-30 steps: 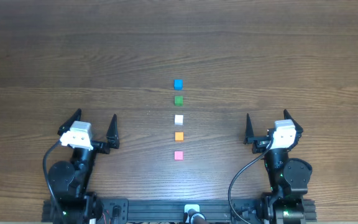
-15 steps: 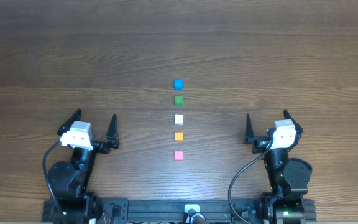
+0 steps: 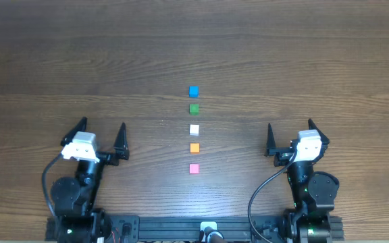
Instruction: Stack Cubes
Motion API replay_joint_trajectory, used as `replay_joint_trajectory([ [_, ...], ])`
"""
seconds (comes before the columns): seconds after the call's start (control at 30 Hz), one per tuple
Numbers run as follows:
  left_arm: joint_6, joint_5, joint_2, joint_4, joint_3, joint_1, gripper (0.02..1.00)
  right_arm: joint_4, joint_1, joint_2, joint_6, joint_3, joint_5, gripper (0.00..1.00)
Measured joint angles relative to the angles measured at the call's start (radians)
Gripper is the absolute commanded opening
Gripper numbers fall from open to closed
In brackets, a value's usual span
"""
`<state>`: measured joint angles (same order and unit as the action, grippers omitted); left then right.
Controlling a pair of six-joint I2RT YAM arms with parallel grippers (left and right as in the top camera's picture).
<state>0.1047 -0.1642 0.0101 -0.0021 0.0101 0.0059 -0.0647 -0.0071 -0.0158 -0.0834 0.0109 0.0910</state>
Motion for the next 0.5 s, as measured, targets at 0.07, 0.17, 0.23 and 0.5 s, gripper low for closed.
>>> replay_joint_trajectory([
  [0.07,0.045,0.000,0.000,0.011,0.000,0.000,0.998,0.000,0.000,0.000,0.000,0.000,0.000,0.991],
  [0.17,0.106,0.000,0.000,0.003,0.008,0.000,0.998,0.000,0.000,0.000,0.001,0.000,0.000,0.993],
  [0.23,0.136,0.000,0.000,-0.035,0.040,0.000,0.996,0.000,0.000,0.000,0.000,0.000,0.000,0.993],
  [0.5,0.178,0.028,0.096,-0.408,0.470,0.000,1.000,-0.001,0.000,0.000,0.000,0.000,-0.003,0.993],
])
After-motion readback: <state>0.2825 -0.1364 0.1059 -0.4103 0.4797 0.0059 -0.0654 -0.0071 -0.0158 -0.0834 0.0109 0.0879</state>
